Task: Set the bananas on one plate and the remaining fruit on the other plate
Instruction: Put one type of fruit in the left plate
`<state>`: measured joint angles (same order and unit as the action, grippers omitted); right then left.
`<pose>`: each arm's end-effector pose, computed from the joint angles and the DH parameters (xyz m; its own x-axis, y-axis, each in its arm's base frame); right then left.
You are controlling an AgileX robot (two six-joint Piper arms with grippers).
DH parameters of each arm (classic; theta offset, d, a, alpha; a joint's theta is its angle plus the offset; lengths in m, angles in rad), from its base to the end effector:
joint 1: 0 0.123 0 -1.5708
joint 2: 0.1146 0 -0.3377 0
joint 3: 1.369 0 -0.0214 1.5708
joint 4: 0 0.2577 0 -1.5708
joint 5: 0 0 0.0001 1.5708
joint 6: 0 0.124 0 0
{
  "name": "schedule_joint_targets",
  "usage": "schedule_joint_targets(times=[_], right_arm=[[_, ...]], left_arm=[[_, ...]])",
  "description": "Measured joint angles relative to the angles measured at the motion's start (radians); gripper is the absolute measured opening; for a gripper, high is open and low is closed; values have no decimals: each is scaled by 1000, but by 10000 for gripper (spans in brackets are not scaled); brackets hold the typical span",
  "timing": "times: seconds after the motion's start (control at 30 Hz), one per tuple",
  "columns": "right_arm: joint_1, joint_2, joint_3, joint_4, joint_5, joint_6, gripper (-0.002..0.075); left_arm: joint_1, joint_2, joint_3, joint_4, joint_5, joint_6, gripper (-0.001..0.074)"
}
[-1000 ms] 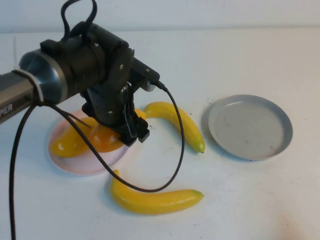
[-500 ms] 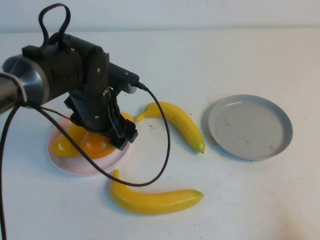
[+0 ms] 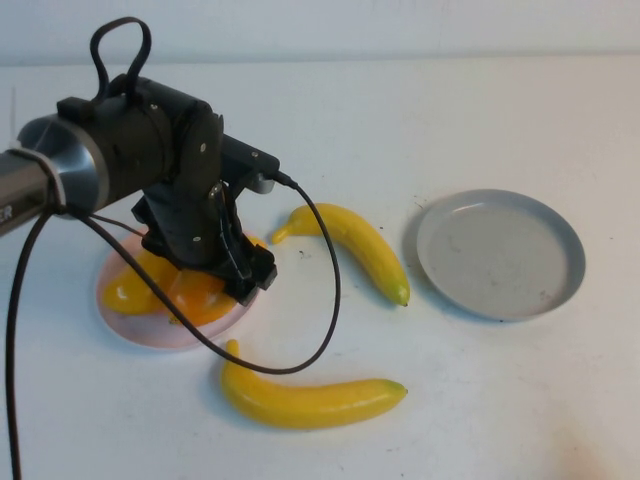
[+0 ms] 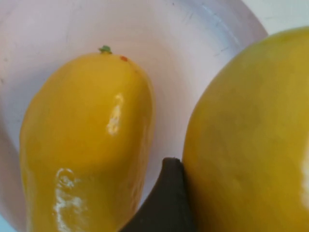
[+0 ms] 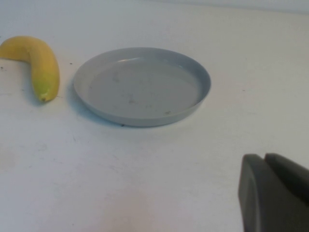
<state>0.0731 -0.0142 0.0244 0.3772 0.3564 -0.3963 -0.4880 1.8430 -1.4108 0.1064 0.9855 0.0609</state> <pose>0.0370 0.0187 0.1668 -0.2445 -0.0585 -0.9679 -0.2066 0.9784 -0.0069 0.3644 -0.1810 0.2488 -0.7976 0.5582 -0.2285 0.5475 0.8290 0.1141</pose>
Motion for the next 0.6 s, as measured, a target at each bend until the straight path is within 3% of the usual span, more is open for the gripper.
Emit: schedule_joint_targets(times=[0.23, 0.4, 0.5, 0.6], right_arm=[[0, 0, 0, 0, 0, 0, -16], [0, 0, 0, 0, 0, 0, -16], [0, 0, 0, 0, 0, 0, -16], [0, 0, 0, 0, 0, 0, -15]], left_arm=[[3, 0, 0, 9, -12, -45, 662], [3, 0, 0, 28, -16, -50, 652], [4, 0, 0, 33, -18, -50, 584], [4, 0, 0, 34, -20, -50, 417]])
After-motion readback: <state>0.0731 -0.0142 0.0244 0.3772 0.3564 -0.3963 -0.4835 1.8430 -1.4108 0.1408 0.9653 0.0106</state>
